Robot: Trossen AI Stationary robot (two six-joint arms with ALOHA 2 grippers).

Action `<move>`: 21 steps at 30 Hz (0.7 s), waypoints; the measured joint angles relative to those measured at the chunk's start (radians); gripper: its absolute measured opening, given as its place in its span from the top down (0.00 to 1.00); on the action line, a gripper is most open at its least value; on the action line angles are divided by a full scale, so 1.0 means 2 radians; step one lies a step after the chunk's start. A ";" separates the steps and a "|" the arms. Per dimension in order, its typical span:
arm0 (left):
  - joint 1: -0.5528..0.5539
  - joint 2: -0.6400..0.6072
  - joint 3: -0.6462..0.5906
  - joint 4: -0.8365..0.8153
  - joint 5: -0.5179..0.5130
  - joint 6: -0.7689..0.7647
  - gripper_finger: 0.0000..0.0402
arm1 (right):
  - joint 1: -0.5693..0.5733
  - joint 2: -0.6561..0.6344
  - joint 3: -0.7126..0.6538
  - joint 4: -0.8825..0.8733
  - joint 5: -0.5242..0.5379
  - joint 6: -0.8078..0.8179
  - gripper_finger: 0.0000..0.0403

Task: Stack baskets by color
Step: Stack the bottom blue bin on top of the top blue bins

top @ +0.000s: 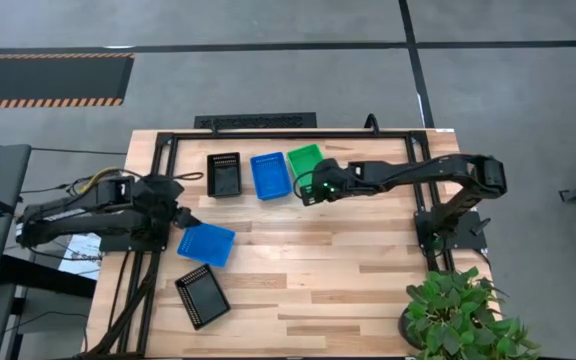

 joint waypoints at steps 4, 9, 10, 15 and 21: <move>-0.018 0.038 0.000 -0.001 0.007 0.004 0.32 | 0.001 -0.009 0.000 -0.006 0.000 -0.007 0.71; -0.047 0.098 0.000 0.002 -0.033 0.037 0.32 | 0.003 -0.011 0.000 -0.011 0.001 -0.010 0.71; -0.053 0.112 0.000 0.004 -0.040 0.045 0.32 | 0.003 -0.011 0.000 -0.014 0.000 -0.012 0.71; -0.077 0.176 0.000 0.002 -0.067 0.032 0.32 | 0.007 -0.010 0.000 -0.013 0.000 -0.022 0.71; -0.098 0.243 0.001 0.001 -0.084 -0.001 0.32 | 0.007 -0.010 0.000 -0.013 -0.013 -0.035 0.71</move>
